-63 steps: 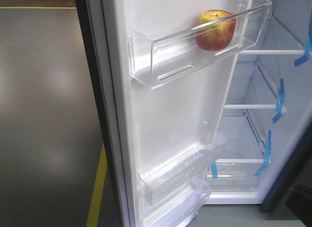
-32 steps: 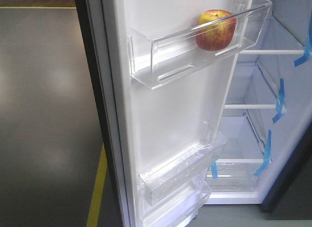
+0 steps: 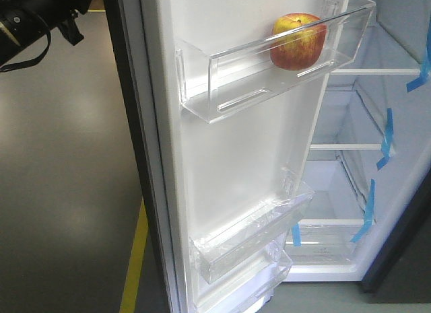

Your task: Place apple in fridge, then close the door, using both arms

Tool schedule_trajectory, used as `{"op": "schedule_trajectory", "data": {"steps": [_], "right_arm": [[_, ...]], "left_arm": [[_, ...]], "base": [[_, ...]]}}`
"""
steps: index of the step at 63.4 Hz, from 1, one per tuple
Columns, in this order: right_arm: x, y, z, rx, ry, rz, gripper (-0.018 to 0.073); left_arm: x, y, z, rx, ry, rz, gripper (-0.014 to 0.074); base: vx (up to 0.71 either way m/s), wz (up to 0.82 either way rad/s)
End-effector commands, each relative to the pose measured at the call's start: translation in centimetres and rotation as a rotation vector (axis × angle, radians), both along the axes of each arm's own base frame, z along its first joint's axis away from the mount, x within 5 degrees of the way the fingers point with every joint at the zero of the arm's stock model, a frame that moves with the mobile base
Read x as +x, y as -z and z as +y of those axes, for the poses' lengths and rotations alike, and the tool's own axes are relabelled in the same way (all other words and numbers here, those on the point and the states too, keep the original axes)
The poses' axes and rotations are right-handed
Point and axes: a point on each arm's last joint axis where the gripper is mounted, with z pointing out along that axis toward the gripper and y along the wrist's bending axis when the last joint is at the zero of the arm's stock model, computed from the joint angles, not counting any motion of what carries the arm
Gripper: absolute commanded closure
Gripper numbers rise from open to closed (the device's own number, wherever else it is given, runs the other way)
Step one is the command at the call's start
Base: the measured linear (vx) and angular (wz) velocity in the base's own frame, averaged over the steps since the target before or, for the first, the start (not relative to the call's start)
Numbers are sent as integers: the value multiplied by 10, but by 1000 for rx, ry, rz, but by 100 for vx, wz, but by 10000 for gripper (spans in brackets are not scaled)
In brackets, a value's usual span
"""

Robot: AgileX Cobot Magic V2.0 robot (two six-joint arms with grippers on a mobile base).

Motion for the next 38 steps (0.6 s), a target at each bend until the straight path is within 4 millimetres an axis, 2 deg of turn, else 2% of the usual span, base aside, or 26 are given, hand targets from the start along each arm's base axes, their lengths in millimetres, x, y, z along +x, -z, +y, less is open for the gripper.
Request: {"op": "schedule_trajectory", "data": {"steps": [1, 11, 26, 38], "right_arm": [[0, -12, 0, 36, 13, -51, 563], [0, -11, 0, 46, 9, -43, 563], [0, -11, 0, 47, 6, -41, 563], [0, -11, 0, 48, 5, -40, 563]], "left_arm": [[-13, -28, -4, -88, 122, -151, 602], [-12, -22, -7, -86, 178, -171, 594], [-21, -22, -13, -42, 277, -227, 587], [-31, -23, -30, -55, 371, -260, 542]], "base": [[0, 0], [0, 0], [0, 0], [0, 0]]}}
